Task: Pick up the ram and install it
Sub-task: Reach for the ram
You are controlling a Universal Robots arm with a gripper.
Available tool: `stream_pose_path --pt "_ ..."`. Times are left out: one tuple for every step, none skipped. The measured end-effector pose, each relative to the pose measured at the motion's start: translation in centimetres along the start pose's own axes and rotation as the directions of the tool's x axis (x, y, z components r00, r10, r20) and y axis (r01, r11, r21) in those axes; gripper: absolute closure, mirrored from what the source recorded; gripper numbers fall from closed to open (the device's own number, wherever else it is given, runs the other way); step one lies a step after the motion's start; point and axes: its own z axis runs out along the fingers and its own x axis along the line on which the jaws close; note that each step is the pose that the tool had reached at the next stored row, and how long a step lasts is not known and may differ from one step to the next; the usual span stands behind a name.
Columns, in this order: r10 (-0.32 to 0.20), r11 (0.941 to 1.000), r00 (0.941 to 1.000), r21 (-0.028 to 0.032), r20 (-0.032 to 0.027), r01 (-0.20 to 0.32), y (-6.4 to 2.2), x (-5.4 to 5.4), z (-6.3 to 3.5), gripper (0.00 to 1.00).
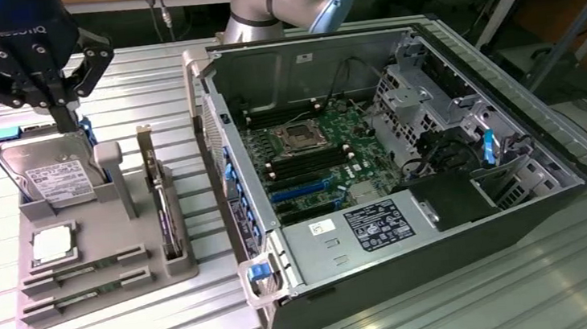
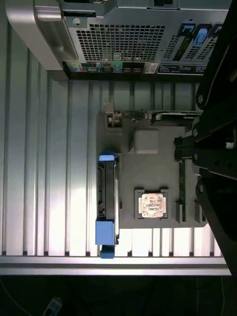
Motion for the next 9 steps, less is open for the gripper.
stream_pose_path --pt "0.0 1.0 1.0 0.0 0.0001 0.0 -0.2 0.3 -0.01 0.89" --pt "0.0 1.0 1.0 0.0001 0.0 0.0 -0.38 0.7 -0.03 0.89" --pt "0.0 1.0 1.0 0.0 0.0 0.0 -0.54 1.0 -0.05 0.89" --pt "0.0 1.0 1.0 0.0 0.0001 0.0 -0.8 1.6 -0.06 0.89" --pt "0.0 1.0 1.0 0.0 0.0 0.0 -0.93 1.9 -0.07 0.89" --pt "0.0 1.0 1.0 0.0001 -0.0001 0.0 -1.06 2.2 -0.09 0.89" --pt "0.0 1.0 1.0 0.0 0.0 0.0 -1.18 2.5 -0.09 0.89" --pt "0.0 1.0 1.0 0.0 0.0001 0.0 -1.28 2.8 -0.1 0.89" --pt "0.0 1.0 1.0 0.0 0.0 0.0 -1.35 3.1 -0.1 0.89"
